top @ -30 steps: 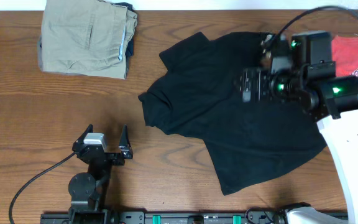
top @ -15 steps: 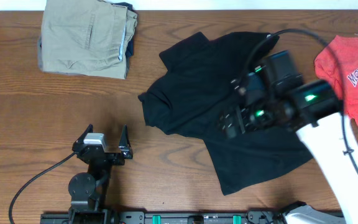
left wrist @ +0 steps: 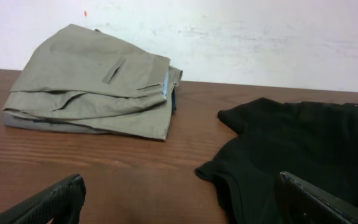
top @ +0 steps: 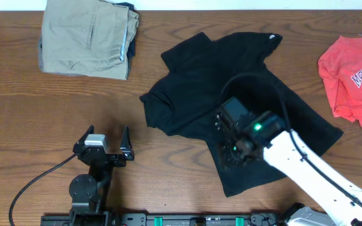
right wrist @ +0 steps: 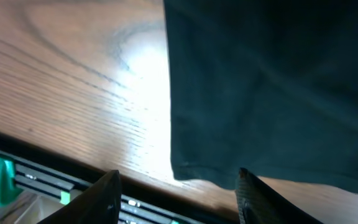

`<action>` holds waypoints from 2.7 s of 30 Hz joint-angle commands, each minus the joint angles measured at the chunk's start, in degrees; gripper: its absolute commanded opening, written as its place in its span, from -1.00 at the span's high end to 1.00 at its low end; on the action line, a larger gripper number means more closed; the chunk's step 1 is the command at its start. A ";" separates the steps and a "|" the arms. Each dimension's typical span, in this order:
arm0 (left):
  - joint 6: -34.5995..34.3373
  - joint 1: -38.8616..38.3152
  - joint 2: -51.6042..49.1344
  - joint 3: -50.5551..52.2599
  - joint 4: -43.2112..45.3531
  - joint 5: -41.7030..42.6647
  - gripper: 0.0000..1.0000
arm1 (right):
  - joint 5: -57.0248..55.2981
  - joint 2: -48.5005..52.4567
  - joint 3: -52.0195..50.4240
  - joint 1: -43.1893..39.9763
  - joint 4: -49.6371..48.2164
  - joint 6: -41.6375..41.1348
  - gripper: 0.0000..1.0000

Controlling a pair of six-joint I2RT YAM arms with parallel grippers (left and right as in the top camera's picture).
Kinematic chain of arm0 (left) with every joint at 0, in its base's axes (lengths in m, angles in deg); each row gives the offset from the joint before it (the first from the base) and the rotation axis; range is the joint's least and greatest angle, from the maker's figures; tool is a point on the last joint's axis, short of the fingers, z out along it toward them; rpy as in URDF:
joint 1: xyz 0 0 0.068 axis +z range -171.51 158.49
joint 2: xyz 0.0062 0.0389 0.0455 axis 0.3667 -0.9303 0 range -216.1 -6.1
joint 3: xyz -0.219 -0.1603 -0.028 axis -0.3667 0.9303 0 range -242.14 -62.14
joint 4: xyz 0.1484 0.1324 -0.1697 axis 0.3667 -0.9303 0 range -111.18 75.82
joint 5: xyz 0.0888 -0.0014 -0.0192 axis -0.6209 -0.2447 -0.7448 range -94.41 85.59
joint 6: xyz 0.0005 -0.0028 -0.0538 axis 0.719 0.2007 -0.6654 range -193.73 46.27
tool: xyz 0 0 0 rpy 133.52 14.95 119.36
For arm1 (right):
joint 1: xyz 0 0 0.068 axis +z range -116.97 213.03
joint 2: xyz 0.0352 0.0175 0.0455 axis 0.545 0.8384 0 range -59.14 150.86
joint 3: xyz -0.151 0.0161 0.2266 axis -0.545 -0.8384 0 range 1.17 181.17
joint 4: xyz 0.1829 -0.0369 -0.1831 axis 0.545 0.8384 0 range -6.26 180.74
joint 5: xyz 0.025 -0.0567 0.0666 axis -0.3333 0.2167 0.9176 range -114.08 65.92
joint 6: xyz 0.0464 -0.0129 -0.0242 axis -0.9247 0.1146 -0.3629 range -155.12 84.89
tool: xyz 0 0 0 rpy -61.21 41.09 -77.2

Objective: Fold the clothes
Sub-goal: 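Move the right gripper down to grasp the shirt's lower right hem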

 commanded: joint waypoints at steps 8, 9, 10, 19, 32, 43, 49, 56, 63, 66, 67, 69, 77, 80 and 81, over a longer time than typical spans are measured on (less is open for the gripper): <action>0.57 0.28 0.33 1.09 -1.70 0.39 -0.96 | 3.21 -0.15 -10.51 4.76 -3.19 -8.41 -0.13; 0.55 0.28 0.33 1.09 -1.70 0.39 -0.96 | 3.32 -0.15 -11.58 5.03 -3.93 -8.41 -0.12; 0.55 0.28 0.33 1.09 -1.68 0.39 -0.96 | 3.48 -0.15 -12.52 5.20 -4.63 -8.44 -0.11; 0.55 0.28 0.33 1.09 -1.68 0.39 -0.96 | 4.98 -0.15 -17.79 6.84 -9.60 -10.05 -0.21; 0.55 0.28 0.33 1.09 -1.70 0.39 -0.96 | 5.99 8.81 -17.90 8.44 -13.66 -15.93 -0.26; 0.57 0.28 0.33 1.09 -1.70 0.39 -0.96 | 7.50 13.35 -17.88 8.39 -15.76 -16.31 -0.28; 0.57 0.28 0.33 1.09 -1.70 0.39 -0.96 | 7.50 13.35 -17.86 8.28 -15.45 -16.37 0.48; 0.55 0.28 0.33 1.09 -1.70 0.39 -0.96 | 7.04 13.35 -17.75 8.15 -15.02 -17.40 0.97; 0.55 0.28 0.33 1.09 -1.70 0.39 -0.96 | 4.59 12.96 -13.84 5.99 -10.82 -17.31 0.98; 0.57 0.28 0.33 1.09 -1.70 0.39 -0.96 | 1.51 12.68 -10.10 4.92 -6.49 -16.24 0.98; 0.57 0.28 0.33 1.09 -1.70 0.39 -0.96 | 0.28 12.61 -8.63 4.63 -4.72 -16.04 0.98; 0.55 0.28 0.33 1.09 -1.70 0.39 -0.96 | -2.69 12.57 -5.77 4.17 -1.11 -16.04 0.98; 0.57 0.28 0.33 1.09 -1.68 0.39 -0.96 | -8.87 9.31 1.38 1.09 2.75 -16.26 0.98; 0.57 0.28 0.33 1.09 -1.70 0.39 -0.96 | -8.92 5.49 2.23 0.31 1.42 -16.22 0.98; 0.55 0.28 0.33 1.09 -1.70 0.39 -0.96 | -8.90 4.37 2.29 0.28 1.03 -16.15 0.98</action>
